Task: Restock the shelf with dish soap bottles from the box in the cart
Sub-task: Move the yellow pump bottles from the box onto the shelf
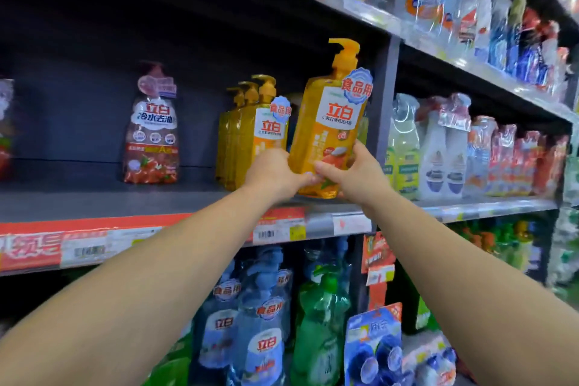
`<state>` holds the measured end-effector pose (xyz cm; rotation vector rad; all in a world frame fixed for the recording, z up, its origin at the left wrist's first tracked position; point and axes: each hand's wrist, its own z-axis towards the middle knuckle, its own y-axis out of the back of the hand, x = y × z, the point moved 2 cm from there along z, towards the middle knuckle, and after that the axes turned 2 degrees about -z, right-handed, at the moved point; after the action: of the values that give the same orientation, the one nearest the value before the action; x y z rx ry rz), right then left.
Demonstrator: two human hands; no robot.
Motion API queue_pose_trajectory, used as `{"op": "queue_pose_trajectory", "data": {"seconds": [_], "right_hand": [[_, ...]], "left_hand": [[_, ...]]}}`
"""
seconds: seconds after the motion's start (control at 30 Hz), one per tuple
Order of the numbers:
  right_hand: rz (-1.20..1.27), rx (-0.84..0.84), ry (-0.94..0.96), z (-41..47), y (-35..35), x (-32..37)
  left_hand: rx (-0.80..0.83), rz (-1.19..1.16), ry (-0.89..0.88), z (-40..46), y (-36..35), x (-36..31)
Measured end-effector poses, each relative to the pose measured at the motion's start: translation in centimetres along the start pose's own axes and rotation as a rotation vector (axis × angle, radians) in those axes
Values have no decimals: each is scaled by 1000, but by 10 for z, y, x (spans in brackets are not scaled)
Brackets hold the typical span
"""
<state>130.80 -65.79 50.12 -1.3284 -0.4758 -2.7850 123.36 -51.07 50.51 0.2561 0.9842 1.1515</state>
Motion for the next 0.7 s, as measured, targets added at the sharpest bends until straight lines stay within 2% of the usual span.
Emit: {"op": "queue_pose_trajectory", "data": {"seconds": [0.2,0.47,0.7], "right_hand": [[-100,172,-8,33,6,-37],[-151,250,-2,52,10,-49],[-123,235,-30,56,8,-56]], "left_hand": [[106,207,113,25,-35,4],[103,234,209,31,-46,-7],[95,251,248,31,-51,-14]]}}
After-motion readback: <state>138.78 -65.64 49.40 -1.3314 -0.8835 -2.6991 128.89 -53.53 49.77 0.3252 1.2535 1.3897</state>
